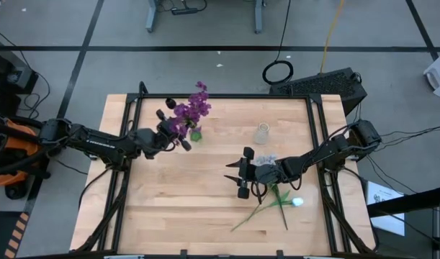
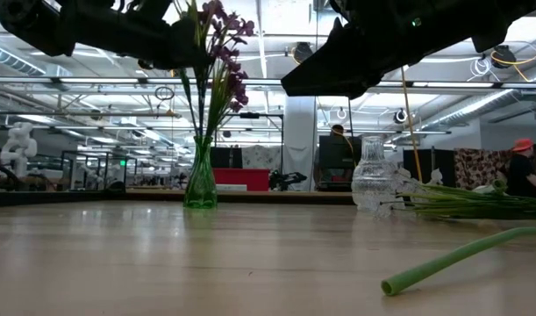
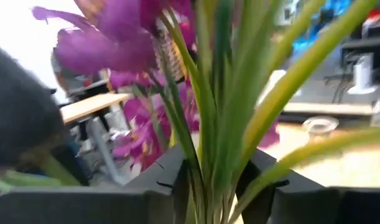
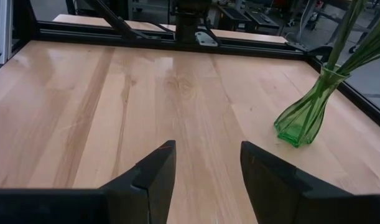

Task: Sort flowers into vase by color
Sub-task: Put the purple flowers into the green vase

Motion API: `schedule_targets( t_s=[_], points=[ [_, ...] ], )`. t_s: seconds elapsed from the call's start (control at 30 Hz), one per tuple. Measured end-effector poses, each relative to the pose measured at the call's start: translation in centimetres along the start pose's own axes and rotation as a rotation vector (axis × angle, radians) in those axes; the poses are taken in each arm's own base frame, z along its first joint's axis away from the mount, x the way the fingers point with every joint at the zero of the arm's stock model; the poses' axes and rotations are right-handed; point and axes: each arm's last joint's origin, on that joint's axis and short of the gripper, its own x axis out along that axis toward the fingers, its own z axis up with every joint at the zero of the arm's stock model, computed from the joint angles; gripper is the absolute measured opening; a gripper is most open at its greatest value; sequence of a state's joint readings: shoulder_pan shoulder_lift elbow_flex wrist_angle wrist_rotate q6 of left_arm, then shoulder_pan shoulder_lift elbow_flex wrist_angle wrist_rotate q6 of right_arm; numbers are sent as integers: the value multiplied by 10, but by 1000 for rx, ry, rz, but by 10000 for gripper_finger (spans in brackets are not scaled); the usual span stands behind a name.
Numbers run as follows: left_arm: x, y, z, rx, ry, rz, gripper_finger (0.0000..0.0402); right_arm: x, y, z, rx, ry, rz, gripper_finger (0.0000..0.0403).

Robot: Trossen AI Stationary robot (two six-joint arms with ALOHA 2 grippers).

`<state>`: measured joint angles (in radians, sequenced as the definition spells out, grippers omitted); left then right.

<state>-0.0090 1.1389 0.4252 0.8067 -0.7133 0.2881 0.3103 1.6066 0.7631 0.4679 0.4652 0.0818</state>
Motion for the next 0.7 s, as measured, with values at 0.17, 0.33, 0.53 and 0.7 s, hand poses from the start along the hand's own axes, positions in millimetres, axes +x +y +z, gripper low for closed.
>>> schedule_targets(
  t_s=[0.17, 0.33, 0.53, 0.7],
  points=[
    [-2, -3, -7, 23, 71, 13, 133, 0, 0, 0, 0, 1, 0, 171],
    [-3, -5, -11, 20, 110, 15, 158, 0, 0, 0, -1, 1, 1, 171],
    [-10, -11, -15, 36, 157, 26, 177, 0, 0, 0, -1, 2, 2, 171],
    [-19, -19, -15, 18, 168, 54, 179, 0, 0, -1, -4, 7, 2, 171]
  ],
)
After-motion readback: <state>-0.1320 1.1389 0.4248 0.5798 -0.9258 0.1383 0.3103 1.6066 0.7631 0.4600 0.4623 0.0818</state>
